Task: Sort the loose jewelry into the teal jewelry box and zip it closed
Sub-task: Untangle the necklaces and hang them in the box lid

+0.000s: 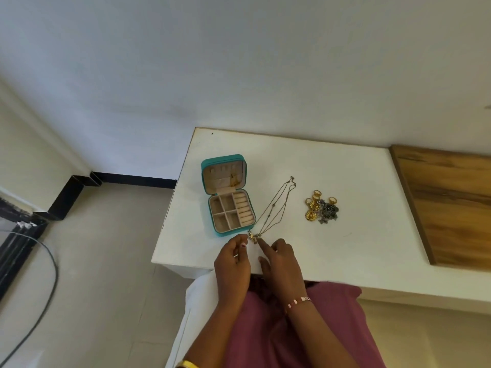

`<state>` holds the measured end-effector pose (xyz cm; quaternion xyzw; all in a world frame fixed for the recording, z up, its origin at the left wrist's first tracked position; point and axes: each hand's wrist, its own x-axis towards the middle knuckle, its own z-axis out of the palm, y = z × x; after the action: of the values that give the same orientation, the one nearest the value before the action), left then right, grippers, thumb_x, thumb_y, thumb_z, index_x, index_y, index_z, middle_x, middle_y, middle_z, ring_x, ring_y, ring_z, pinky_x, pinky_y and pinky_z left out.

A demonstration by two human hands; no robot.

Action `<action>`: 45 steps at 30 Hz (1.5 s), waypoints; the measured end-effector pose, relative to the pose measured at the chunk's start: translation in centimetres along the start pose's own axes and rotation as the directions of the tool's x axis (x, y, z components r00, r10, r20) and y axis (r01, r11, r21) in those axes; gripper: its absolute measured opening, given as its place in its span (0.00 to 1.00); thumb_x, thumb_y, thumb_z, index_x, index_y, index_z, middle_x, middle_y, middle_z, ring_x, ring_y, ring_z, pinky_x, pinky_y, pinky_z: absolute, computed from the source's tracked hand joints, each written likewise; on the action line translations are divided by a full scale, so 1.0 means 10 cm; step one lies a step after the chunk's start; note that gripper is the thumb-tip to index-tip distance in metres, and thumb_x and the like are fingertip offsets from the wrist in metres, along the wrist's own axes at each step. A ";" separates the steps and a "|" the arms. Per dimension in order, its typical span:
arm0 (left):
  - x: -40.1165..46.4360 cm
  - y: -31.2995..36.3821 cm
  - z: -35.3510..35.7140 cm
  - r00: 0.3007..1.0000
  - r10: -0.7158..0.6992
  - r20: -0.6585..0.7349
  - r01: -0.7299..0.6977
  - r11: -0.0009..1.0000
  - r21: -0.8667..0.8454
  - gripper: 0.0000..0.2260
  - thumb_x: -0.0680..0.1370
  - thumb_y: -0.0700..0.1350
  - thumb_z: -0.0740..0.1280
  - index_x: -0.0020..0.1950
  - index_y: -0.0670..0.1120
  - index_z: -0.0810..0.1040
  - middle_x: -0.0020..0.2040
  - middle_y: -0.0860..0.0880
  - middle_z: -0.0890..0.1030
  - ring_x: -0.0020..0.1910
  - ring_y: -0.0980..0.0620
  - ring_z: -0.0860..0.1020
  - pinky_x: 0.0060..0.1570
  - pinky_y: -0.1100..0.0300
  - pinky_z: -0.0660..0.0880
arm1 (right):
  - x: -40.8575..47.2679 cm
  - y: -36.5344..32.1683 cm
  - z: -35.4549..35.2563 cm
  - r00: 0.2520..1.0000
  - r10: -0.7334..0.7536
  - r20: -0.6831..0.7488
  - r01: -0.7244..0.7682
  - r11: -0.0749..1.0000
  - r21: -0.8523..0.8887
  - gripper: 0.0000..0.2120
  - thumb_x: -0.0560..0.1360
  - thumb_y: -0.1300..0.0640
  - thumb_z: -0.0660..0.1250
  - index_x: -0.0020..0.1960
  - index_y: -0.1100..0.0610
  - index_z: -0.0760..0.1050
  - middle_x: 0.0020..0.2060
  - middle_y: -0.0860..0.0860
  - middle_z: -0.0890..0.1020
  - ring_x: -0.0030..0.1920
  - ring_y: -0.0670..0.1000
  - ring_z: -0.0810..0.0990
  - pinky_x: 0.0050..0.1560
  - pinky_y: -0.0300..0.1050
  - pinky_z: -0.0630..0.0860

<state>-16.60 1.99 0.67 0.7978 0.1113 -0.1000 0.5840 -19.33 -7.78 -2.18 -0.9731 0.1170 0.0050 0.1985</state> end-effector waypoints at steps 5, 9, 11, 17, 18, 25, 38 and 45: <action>0.04 0.00 -0.04 1.000 -0.026 -0.011 0.026 0.999 -0.036 0.10 0.78 0.39 0.60 0.57 0.45 0.78 0.56 0.47 0.80 0.56 0.50 0.77 0.61 0.58 0.71 | 0.03 -0.07 0.03 0.991 -0.076 -0.110 0.061 0.990 -0.127 0.26 0.55 0.59 0.80 0.52 0.55 0.80 0.33 0.52 0.76 0.31 0.51 0.76 0.25 0.38 0.72; 0.04 -0.05 -0.01 0.998 -0.061 -0.007 0.061 0.998 -0.030 0.10 0.78 0.38 0.60 0.56 0.45 0.78 0.53 0.48 0.81 0.54 0.51 0.78 0.60 0.57 0.72 | -0.01 0.01 0.08 0.992 -0.011 -0.123 0.004 0.999 -0.052 0.17 0.57 0.64 0.78 0.45 0.58 0.82 0.31 0.53 0.75 0.30 0.52 0.76 0.24 0.40 0.72; 0.04 -0.04 -0.01 0.998 -0.060 -0.003 0.060 0.998 -0.033 0.10 0.78 0.38 0.60 0.57 0.45 0.78 0.53 0.48 0.81 0.53 0.52 0.78 0.60 0.59 0.72 | -0.02 0.01 0.08 0.991 0.004 -0.131 -0.004 1.000 -0.001 0.11 0.60 0.65 0.76 0.42 0.58 0.81 0.31 0.53 0.75 0.31 0.52 0.76 0.25 0.40 0.71; 0.03 -0.02 0.00 0.998 -0.066 0.009 0.067 0.997 -0.039 0.10 0.78 0.38 0.60 0.57 0.45 0.78 0.52 0.49 0.81 0.52 0.53 0.78 0.59 0.59 0.72 | 0.07 -0.02 0.04 0.990 0.007 -0.140 -0.013 0.999 -0.037 0.11 0.59 0.61 0.78 0.39 0.57 0.80 0.31 0.52 0.77 0.31 0.51 0.77 0.25 0.39 0.72; 0.03 -0.02 0.00 0.998 -0.069 0.009 0.069 0.997 -0.039 0.10 0.78 0.38 0.60 0.57 0.45 0.78 0.52 0.48 0.81 0.52 0.52 0.78 0.59 0.58 0.72 | 0.09 -0.02 0.04 0.992 -0.007 -0.125 -0.004 0.996 -0.084 0.12 0.57 0.59 0.80 0.37 0.57 0.80 0.30 0.52 0.77 0.30 0.50 0.77 0.24 0.39 0.71; 0.03 -0.02 -0.01 0.997 -0.076 0.017 0.077 0.996 -0.054 0.10 0.78 0.38 0.61 0.55 0.46 0.78 0.50 0.50 0.81 0.52 0.51 0.79 0.60 0.56 0.73 | 0.12 -0.04 0.06 0.991 -0.120 -0.053 0.104 0.962 -0.251 0.18 0.46 0.62 0.82 0.33 0.58 0.79 0.28 0.52 0.78 0.27 0.49 0.76 0.22 0.35 0.69; -0.01 0.14 0.02 0.994 -0.087 0.061 0.092 0.992 -0.084 0.10 0.78 0.38 0.60 0.53 0.48 0.78 0.49 0.49 0.81 0.51 0.51 0.79 0.60 0.54 0.74 | 0.35 0.03 -0.36 0.918 0.378 -0.117 -0.226 0.743 0.629 0.05 0.73 0.65 0.63 0.41 0.60 0.76 0.34 0.54 0.79 0.35 0.53 0.77 0.38 0.44 0.77; -0.08 0.43 0.01 0.992 -0.046 0.116 0.066 0.983 -0.170 0.09 0.78 0.38 0.61 0.51 0.48 0.79 0.48 0.47 0.81 0.47 0.53 0.80 0.56 0.57 0.75 | 0.55 0.00 -0.98 0.905 0.416 -0.092 -0.168 0.546 0.821 0.12 0.74 0.65 0.62 0.34 0.55 0.72 0.33 0.58 0.78 0.34 0.53 0.76 0.38 0.49 0.76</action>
<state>-16.09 0.56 4.75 0.7336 0.1092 -0.1507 0.6536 -14.31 -12.83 6.59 -0.7371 0.2950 -0.1499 0.5892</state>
